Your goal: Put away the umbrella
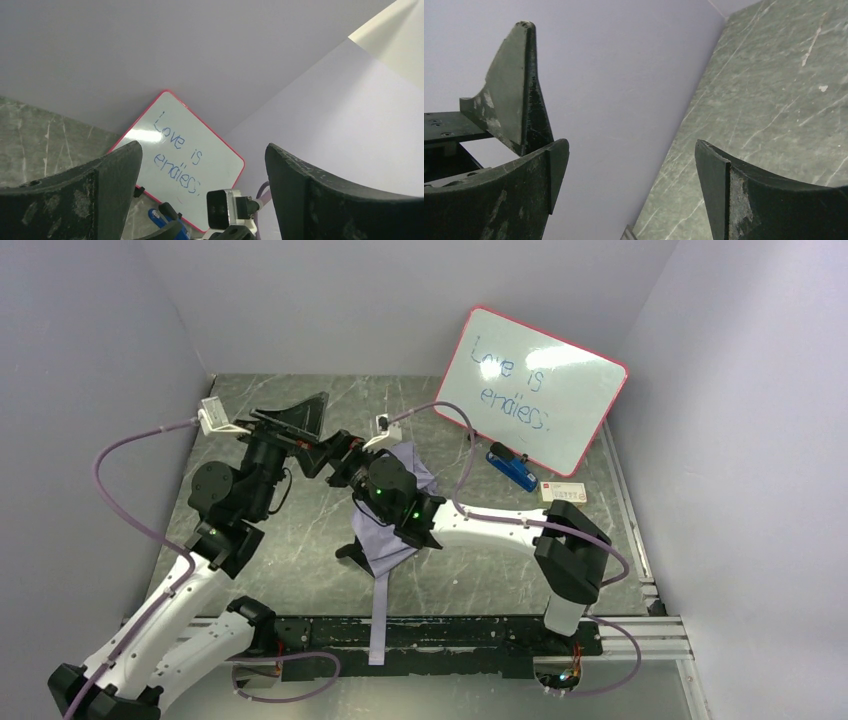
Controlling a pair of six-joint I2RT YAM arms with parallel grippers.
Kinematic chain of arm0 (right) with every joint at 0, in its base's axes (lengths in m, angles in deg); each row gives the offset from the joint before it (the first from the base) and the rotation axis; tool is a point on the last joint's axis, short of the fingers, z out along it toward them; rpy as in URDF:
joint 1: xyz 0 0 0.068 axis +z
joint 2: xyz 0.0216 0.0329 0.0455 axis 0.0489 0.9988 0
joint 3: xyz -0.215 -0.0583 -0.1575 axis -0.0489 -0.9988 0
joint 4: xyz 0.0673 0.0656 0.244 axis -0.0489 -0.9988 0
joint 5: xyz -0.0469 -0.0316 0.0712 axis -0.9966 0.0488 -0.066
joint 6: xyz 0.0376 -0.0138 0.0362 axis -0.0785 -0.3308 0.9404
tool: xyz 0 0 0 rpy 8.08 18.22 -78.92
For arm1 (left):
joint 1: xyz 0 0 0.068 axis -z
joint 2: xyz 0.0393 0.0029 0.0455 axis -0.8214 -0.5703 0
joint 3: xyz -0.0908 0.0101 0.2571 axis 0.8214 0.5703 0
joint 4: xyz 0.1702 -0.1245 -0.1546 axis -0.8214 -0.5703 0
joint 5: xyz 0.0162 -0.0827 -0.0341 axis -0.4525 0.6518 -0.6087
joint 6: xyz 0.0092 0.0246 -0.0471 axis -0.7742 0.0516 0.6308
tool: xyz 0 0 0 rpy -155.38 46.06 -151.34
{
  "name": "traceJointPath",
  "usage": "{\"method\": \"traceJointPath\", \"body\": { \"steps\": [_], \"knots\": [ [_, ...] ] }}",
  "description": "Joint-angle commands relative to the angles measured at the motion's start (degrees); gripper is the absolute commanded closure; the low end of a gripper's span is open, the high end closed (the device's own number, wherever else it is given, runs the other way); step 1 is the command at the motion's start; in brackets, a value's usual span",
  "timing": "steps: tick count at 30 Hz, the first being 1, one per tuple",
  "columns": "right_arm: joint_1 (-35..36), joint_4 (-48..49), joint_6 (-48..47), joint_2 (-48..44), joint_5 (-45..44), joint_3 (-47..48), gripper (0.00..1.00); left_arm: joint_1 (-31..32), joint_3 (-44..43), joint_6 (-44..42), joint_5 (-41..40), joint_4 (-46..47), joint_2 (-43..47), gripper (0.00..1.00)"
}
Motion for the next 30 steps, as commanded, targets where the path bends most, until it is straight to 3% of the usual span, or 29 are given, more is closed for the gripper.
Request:
{"method": "traceJointPath", "body": {
  "steps": [1, 5, 9, 15, 23, 30],
  "knots": [
    [0.0, 4.1, 1.2, -0.6, 3.3, -1.0, 0.0, -0.4, -2.2, 1.5, -2.5, -4.4, 2.2, 0.03],
    [-0.5, 8.4, 6.5, 1.9, 8.4, -2.0, 0.0, -0.4, -5.8, -5.2, 1.0, -6.5, 1.6, 0.03],
    [-1.1, 15.3, 9.0, 2.9, 9.3, -4.8, 0.0, -0.4, -7.8, -4.5, -1.6, -11.1, 0.8, 0.03],
    [-1.8, 10.3, 7.8, 2.4, 10.2, -1.6, 0.0, -0.4, -1.7, -1.7, -4.3, -4.1, 4.6, 0.03],
    [-5.4, 10.9, 14.7, 4.4, 14.8, -0.3, 0.0, -0.4, -16.4, -3.8, -2.9, -15.5, -7.1, 0.03],
    [-7.4, 9.1, 14.3, 4.3, 15.9, 1.4, 0.0, -0.4, -14.9, -3.1, -2.2, -9.7, -8.7, 0.03]
  ]
}}
